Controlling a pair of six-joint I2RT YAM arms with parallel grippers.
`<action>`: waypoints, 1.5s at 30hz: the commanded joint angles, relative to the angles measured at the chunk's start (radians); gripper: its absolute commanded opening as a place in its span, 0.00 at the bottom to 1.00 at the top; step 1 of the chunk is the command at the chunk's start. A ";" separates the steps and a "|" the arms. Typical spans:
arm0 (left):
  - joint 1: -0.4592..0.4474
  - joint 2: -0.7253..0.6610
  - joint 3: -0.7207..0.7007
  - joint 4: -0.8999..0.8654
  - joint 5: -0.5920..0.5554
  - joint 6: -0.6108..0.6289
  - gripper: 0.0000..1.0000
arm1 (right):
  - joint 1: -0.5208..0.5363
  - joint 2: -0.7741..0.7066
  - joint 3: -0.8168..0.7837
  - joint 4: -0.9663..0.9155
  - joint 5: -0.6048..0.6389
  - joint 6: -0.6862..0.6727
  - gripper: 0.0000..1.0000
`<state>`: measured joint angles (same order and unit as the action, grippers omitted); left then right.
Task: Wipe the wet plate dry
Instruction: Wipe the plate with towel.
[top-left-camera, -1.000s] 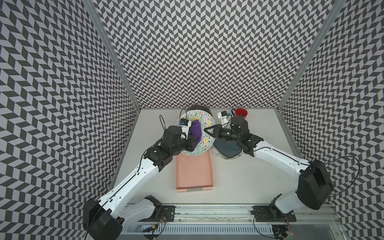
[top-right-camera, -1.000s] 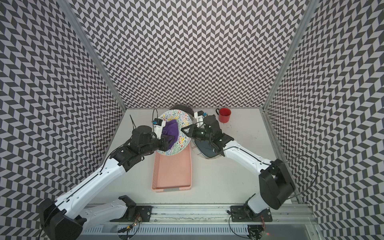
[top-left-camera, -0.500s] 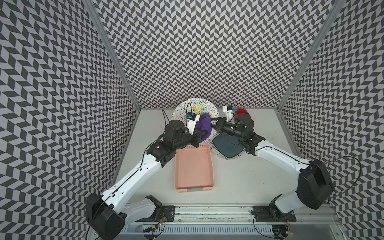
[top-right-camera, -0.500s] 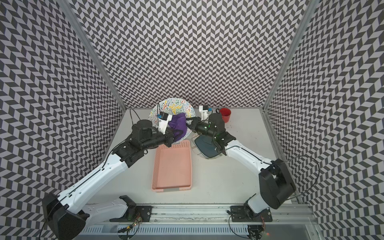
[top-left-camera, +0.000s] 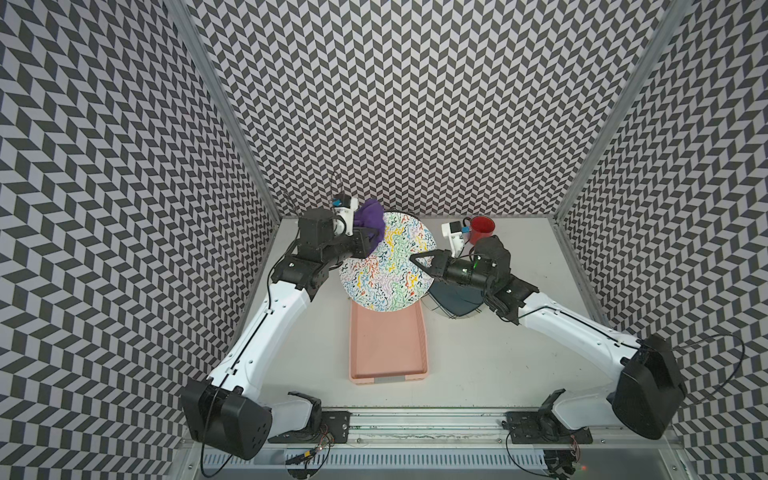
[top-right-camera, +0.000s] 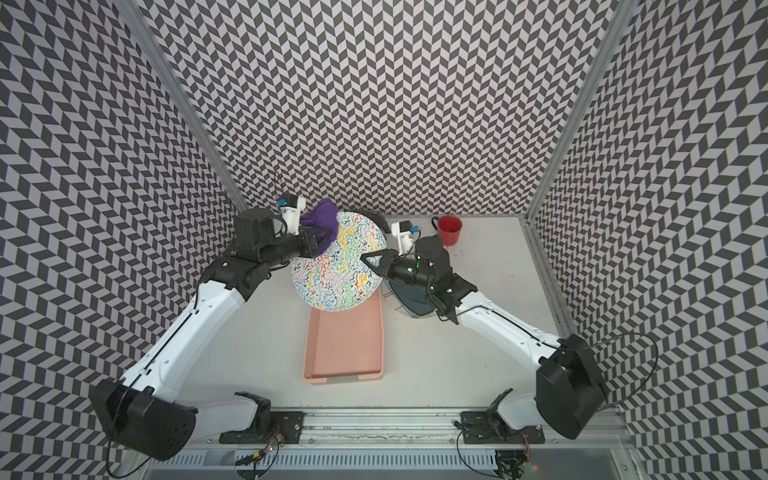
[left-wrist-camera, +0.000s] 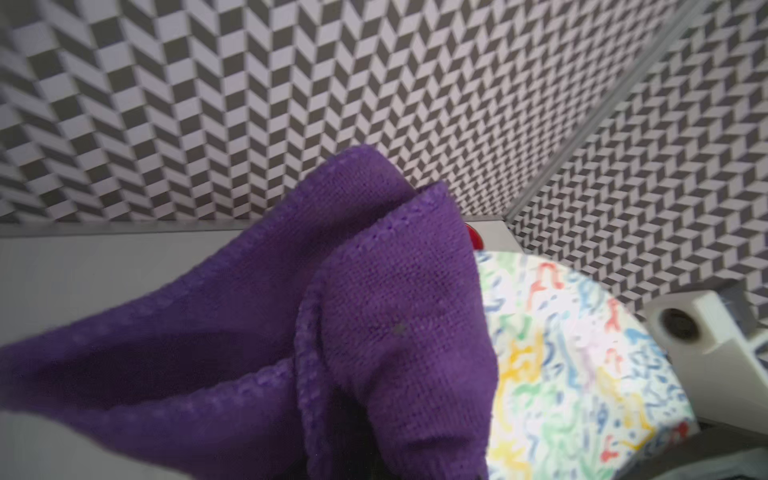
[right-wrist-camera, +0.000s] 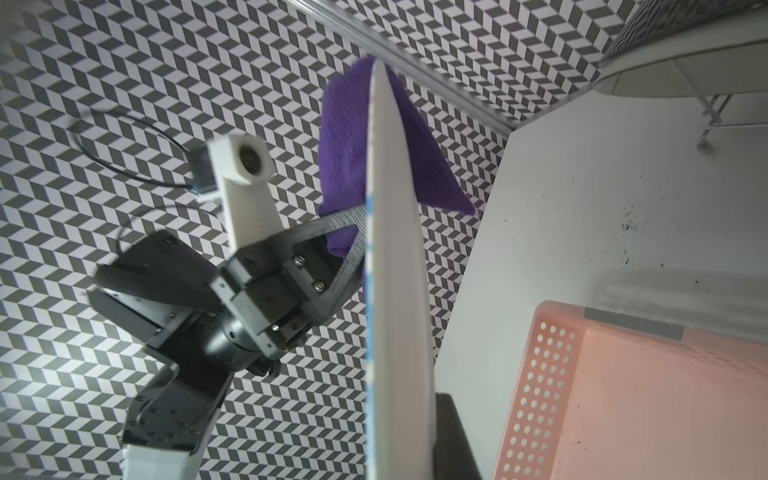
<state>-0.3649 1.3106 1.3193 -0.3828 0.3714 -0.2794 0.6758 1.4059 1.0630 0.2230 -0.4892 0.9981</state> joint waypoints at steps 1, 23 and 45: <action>-0.205 0.065 0.023 -0.106 0.060 0.135 0.00 | -0.008 -0.081 0.125 0.375 -0.133 0.005 0.00; -0.264 0.024 -0.176 -0.065 0.067 0.099 0.00 | -0.137 -0.091 0.081 0.598 -0.114 0.194 0.00; -0.144 0.064 -0.059 0.036 0.156 0.108 0.00 | -0.127 -0.172 0.000 0.413 -0.207 -0.032 0.00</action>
<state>-0.3382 1.3270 1.2552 -0.2298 0.4843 -0.2741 0.5446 1.2877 0.9665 0.2527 -0.5484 0.9470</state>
